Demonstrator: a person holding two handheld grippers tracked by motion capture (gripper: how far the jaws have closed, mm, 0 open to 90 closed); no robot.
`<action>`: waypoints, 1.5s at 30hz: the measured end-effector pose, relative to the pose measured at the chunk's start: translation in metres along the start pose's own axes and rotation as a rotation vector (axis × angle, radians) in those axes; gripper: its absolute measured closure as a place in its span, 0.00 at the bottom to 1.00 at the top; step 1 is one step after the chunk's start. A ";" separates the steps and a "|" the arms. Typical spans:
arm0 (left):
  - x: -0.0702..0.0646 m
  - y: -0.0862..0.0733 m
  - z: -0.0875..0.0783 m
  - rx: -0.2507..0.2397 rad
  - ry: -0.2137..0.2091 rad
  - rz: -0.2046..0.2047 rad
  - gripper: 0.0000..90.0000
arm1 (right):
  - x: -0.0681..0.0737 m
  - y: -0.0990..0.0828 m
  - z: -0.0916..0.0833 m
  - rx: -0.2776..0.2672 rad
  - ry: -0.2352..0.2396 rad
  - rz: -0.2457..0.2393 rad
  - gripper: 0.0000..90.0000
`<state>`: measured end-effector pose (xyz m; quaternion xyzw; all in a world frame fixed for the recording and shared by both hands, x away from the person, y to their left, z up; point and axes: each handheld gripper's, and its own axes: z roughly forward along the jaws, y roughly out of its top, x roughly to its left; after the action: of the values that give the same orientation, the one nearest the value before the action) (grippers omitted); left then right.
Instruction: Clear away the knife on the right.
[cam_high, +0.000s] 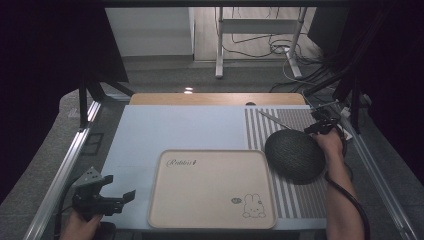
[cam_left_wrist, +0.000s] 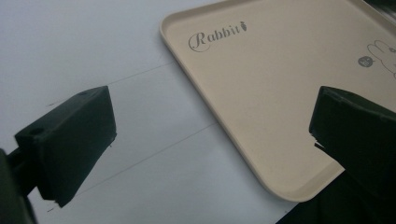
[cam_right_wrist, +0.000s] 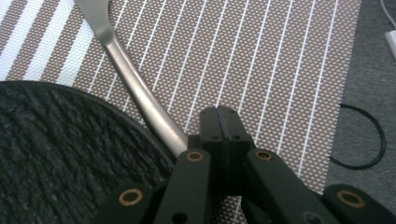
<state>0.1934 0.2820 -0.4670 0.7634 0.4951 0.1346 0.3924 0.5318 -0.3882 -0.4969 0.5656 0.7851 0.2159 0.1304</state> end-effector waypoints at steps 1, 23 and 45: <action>0.000 0.000 0.000 0.001 0.001 0.002 0.01 | 0.000 0.000 0.000 0.003 0.003 0.003 1.00; 0.000 0.000 0.000 0.000 -0.005 0.001 0.01 | 0.028 0.032 -0.003 -0.048 -0.026 0.003 0.10; 0.001 0.000 0.000 0.002 -0.006 -0.007 0.01 | 0.036 0.035 0.034 0.011 -0.097 -0.004 0.13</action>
<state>0.1939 0.2826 -0.4676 0.7625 0.4965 0.1304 0.3937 0.5645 -0.3379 -0.5080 0.5744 0.7803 0.1838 0.1656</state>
